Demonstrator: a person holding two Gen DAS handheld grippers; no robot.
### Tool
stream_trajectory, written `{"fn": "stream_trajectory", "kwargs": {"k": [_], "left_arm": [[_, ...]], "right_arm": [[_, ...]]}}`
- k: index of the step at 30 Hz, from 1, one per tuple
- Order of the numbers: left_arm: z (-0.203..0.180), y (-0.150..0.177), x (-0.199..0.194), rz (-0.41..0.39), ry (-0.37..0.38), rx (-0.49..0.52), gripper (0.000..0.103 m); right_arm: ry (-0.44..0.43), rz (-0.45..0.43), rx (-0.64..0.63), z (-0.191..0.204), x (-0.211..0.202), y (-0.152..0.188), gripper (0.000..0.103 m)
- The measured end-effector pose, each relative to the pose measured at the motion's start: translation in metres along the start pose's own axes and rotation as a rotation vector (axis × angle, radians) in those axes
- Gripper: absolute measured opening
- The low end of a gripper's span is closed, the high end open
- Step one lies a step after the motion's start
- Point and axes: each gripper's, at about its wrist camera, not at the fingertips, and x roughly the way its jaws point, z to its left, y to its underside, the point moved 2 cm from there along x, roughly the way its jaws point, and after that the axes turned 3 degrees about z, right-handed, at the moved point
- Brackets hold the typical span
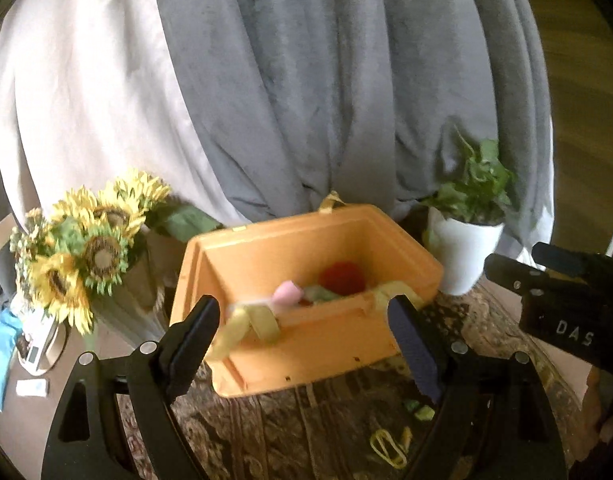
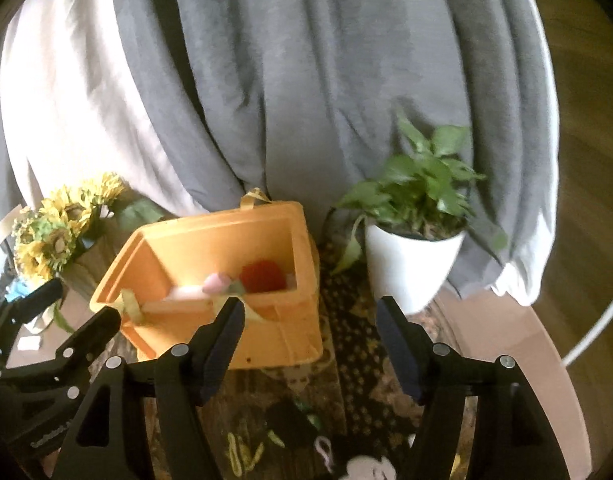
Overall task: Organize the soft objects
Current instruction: 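Move both tools back to the rug toward the Mickey plush and yellow strap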
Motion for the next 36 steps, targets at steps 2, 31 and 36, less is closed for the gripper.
{"fn": "stream_trajectory", "kwargs": {"k": [2, 31, 36], "left_arm": [[-0.004, 0.007, -0.008, 0.006, 0.006, 0.001, 0.087], [-0.053, 0.112, -0.037, 0.102, 0.041, 0.031, 0.087], [-0.066, 0.125, -0.032, 0.117, 0.039, 0.051, 0.087]], "right_arm": [[0.014, -0.007, 0.011, -0.004, -0.011, 0.009, 0.069], [0.135, 0.060, 0.091, -0.045, -0.050, 0.128, 0.079], [0.149, 0.084, 0.114, -0.059, -0.044, 0.142, 0.080]]}}
